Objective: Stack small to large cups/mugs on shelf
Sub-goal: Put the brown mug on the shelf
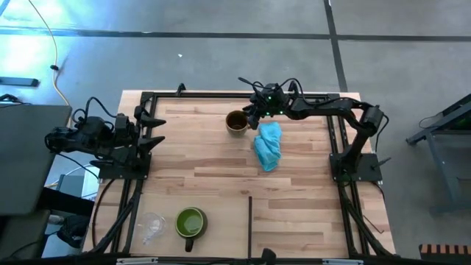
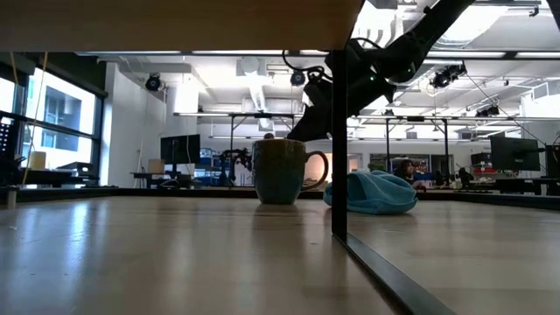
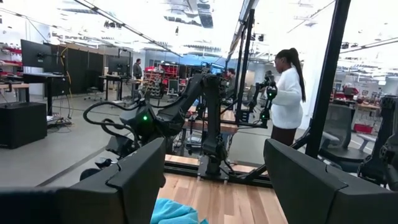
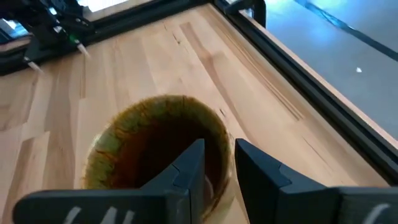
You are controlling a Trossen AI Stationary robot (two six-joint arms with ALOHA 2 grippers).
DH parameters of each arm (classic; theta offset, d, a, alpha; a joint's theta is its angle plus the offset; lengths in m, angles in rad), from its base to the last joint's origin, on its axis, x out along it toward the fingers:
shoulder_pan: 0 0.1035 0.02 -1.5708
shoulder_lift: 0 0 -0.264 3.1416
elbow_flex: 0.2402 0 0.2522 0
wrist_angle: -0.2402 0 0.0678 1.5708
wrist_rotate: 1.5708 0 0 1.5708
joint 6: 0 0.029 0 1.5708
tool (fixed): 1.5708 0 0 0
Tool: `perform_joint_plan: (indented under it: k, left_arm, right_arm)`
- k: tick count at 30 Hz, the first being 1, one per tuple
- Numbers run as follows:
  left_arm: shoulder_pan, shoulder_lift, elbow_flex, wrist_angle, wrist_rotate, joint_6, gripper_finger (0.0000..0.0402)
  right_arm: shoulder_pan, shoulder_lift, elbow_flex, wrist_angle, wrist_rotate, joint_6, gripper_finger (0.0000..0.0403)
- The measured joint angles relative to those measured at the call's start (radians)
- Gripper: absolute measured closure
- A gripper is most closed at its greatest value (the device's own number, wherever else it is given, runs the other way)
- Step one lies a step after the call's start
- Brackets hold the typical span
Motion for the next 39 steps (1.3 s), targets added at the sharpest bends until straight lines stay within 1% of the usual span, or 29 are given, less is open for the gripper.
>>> perform_joint_plan:
  k: [5, 11, 18, 22, 28, 35, 39]
  left_arm:
    - [0.000, 0.000, 0.000, -0.002, 0.000, -0.011, 0.0140]
    - [0.000, 0.000, 0.000, -0.002, 0.000, -0.015, 0.0140]
    - [0.000, 0.001, 0.000, -0.002, 0.001, -0.019, 0.0140]
    - [0.000, 0.001, 0.000, -0.003, 0.001, -0.019, 0.0140]
    - [0.000, 0.001, 0.000, -0.009, 0.001, -0.018, 0.0140]
    - [0.000, 0.001, 0.000, -0.009, 0.001, -0.016, 0.0140]
    - [0.000, 0.001, 0.000, -0.008, 0.001, -0.015, 0.0140]
  right_arm:
    - [-0.003, 0.012, 0.045, -0.044, -0.004, -0.024, 0.0322]
    - [-0.003, 0.073, 0.165, -0.174, -0.002, -0.070, 0.0322]
    - [-0.003, 0.150, 0.329, -0.369, -0.009, -0.164, 0.0322]
    - [-0.003, 0.172, 0.392, -0.494, -0.010, -0.209, 0.0322]
    - [-0.006, 0.169, 0.400, -0.526, -0.021, -0.224, 0.0322]
    - [-0.006, 0.169, 0.400, -0.541, -0.052, -0.201, 0.0322]
    - [-0.006, 0.169, 0.400, -0.584, -0.065, -0.176, 0.0322]
